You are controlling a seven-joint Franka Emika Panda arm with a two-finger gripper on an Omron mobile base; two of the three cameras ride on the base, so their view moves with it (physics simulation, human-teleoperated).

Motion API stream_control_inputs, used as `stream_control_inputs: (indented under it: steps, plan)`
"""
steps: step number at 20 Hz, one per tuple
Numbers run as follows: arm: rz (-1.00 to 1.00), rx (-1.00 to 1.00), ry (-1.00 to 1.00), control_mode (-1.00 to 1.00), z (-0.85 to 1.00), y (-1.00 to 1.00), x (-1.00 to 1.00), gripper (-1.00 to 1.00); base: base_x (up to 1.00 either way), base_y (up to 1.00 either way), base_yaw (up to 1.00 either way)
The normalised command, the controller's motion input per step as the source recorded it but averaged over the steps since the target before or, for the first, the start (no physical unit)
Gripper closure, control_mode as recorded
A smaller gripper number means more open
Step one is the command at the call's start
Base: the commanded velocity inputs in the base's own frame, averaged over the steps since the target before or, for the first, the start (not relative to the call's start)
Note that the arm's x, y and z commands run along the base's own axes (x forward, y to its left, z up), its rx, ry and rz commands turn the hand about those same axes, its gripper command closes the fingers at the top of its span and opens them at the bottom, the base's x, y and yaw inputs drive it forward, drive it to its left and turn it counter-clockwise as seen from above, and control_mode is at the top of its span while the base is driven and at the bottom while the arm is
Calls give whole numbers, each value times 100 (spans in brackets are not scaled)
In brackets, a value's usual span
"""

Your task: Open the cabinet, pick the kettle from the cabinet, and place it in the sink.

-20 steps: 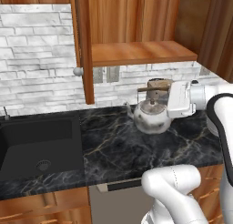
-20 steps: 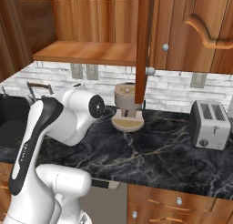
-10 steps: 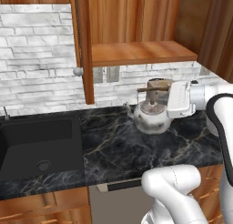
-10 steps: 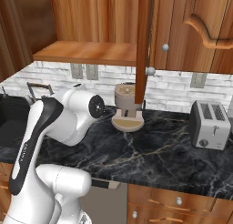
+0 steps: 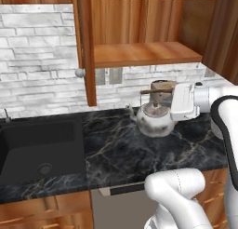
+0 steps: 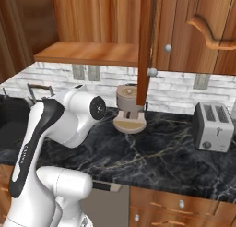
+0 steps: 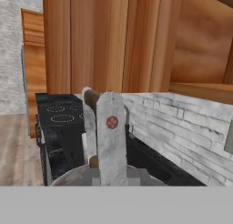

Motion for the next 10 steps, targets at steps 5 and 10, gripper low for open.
stream_control_inputs:
  steps: [5,10]
  plan:
    - [0,0,0,100,0,0,0,100,-34,1,19]
    - [0,0,0,100,0,0,0,100,-44,0,9]
